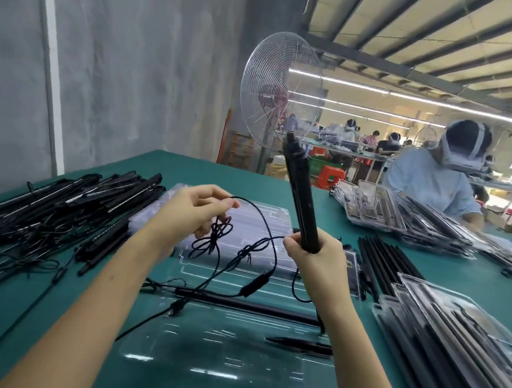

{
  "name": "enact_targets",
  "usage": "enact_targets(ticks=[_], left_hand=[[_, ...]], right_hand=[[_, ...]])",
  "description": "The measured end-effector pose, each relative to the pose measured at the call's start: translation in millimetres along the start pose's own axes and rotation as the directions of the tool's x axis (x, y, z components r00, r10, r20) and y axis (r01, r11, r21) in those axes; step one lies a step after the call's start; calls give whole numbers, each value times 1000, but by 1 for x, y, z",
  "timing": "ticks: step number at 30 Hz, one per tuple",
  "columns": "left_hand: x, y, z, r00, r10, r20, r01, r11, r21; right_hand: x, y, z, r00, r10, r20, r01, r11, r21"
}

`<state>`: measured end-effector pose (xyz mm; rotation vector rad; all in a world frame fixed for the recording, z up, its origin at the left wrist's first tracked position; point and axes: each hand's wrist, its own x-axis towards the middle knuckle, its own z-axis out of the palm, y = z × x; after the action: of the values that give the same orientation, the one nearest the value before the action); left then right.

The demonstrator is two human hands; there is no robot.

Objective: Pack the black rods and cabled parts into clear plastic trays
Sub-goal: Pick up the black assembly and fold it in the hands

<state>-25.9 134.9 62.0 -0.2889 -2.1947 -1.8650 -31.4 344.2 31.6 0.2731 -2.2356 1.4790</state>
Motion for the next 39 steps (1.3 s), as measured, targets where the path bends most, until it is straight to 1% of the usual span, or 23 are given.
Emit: enact_targets(ticks=[3, 5, 6, 7, 9, 10, 11, 12, 14, 16, 18, 20, 23, 25, 27, 30, 31, 32, 33, 34, 35, 36, 39], left_hand=[[-13, 20, 23, 978, 157, 137, -161, 987, 16], [-21, 34, 29, 919, 215, 331, -242, 969, 42], [-25, 40, 26, 861, 205, 465, -268, 961, 73], [-28, 45, 22, 781, 157, 605, -280, 953, 114], [-37, 50, 10, 573, -48, 818, -280, 927, 250], [-42, 52, 5, 487, -176, 856, -286, 894, 346], [-45, 51, 0, 462, -291, 838, -298, 839, 456], [-46, 50, -8, 514, -375, 771, -303, 762, 572], [-41, 44, -31, 737, -387, 553, -225, 631, 742], [-30, 32, -63, 917, -238, 319, -96, 646, 757], [-20, 16, -94, 996, -66, 52, 14, 745, 667], [-14, 2, -113, 990, -22, -142, 101, 810, 578], [-9, -13, -126, 981, -69, -180, 140, 898, 416], [-10, -11, -129, 983, -52, -176, 108, 940, 322], [-16, -2, -128, 997, 14, -77, 6, 969, 248], [-26, 17, -118, 968, 104, 230, -121, 991, 58], [-29, 26, -111, 916, 120, 384, -168, 982, 92], [-33, 34, -104, 816, 92, 571, -231, 957, 176], [-38, 40, -97, 673, -8, 739, -283, 921, 268], [-43, 43, -90, 528, -166, 833, -313, 873, 373], [-49, 42, -86, 440, -333, 834, -328, 805, 495], [-55, 41, -85, 423, -459, 781, -345, 715, 608], [-60, 33, -101, 526, -636, 564, -258, 513, 819]], right_hand=[[-1, -2, 6, 997, -16, 71, 18, 999, -34], [0, -1, 5, 996, -8, 92, 7, 1000, 11], [1, 0, 3, 996, -1, 86, -2, 999, 38], [3, 1, 0, 998, 9, 65, -13, 998, 61], [7, 4, -7, 1000, 29, -9, -27, 993, 114], [9, 5, -10, 998, 36, -53, -27, 988, 151], [10, 6, -12, 994, 43, -97, -24, 981, 190], [11, 6, -15, 990, 51, -135, -19, 974, 226], [11, 4, -17, 980, 61, -189, -5, 959, 282], [11, 4, -20, 968, 54, -245, 17, 960, 279], [12, 4, -25, 950, 36, -309, 40, 971, 236], [15, 7, -29, 936, 43, -348, 32, 978, 205], [24, 9, -31, 912, 77, -403, -8, 986, 169], [37, 6, -32, 897, 85, -433, -32, 991, 128], [53, 1, -32, 892, 66, -446, -46, 997, 55], [78, -11, -26, 920, -22, -392, -19, 995, -100], [84, -16, -23, 930, -48, -364, -7, 989, -150], [90, -21, -20, 937, -73, -341, 5, 980, -197], [95, -25, -19, 941, -95, -325, 15, 971, -238], [100, -30, -19, 942, -114, -317, 27, 963, -267], [106, -35, -20, 941, -129, -312, 39, 960, -279], [110, -39, -22, 942, -139, -307, 52, 960, -274], [121, -50, -28, 944, -150, -293, 64, 956, -285]])
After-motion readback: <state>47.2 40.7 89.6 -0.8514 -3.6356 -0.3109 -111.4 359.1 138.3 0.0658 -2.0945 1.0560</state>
